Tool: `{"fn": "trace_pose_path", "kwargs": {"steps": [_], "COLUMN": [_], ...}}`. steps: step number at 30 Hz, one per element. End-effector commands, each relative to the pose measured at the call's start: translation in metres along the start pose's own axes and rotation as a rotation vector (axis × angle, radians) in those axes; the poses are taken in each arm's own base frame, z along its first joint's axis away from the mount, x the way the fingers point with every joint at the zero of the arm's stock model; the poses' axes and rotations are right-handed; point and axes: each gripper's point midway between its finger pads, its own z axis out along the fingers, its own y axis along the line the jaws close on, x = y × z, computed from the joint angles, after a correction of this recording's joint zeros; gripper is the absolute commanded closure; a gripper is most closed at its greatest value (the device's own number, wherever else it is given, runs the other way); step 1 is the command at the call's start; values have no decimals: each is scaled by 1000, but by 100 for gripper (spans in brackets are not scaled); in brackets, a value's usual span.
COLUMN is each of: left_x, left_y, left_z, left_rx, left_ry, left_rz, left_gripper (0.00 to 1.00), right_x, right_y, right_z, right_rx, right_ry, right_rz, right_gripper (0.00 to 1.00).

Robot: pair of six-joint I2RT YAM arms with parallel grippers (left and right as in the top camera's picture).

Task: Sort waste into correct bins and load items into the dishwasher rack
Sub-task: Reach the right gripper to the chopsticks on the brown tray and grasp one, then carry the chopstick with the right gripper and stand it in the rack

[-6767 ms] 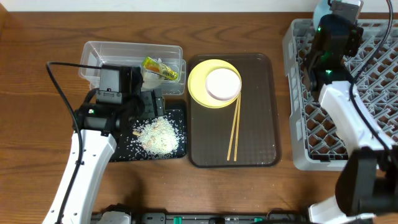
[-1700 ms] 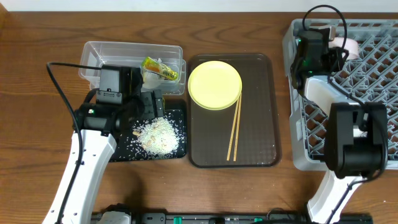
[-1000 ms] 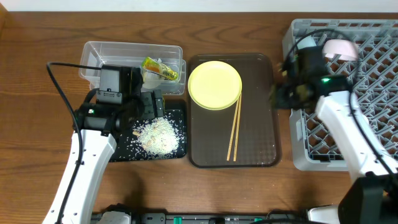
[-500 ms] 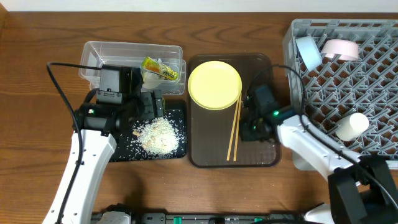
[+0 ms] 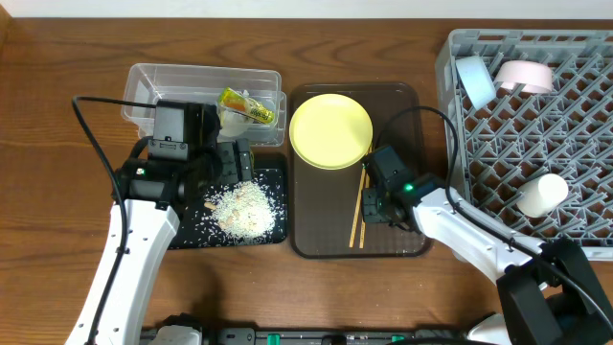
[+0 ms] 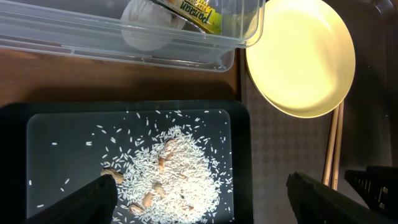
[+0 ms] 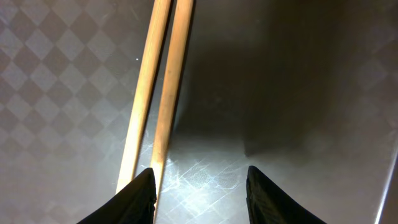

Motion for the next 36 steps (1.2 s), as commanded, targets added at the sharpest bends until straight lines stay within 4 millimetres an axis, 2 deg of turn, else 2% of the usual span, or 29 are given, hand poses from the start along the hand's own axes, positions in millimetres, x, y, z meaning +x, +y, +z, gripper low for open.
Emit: {"fn": "trace_pose_path", "kwargs": {"steps": [1, 10, 19, 27, 36], "left_x": [-1, -1, -1, -1, -1], "left_y": [2, 2, 2, 2, 2], "left_z": [0, 0, 0, 0, 0], "left_rx": [-8, -8, -8, -8, -8], "left_ry": [2, 2, 2, 2, 2], "left_rz": [-5, -5, -5, -5, -5], "left_gripper": [11, 11, 11, 11, 11], "right_x": [5, 7, 14, 4, 5], "right_y": [0, 1, -3, 7, 7], "right_z": [3, 3, 12, 12, 13], "right_rx": [20, 19, 15, -34, -35], "right_ry": [1, 5, -1, -38, -35], "right_rz": [47, 65, 94, 96, 96], "right_gripper": [55, 55, 55, 53, 53]}}
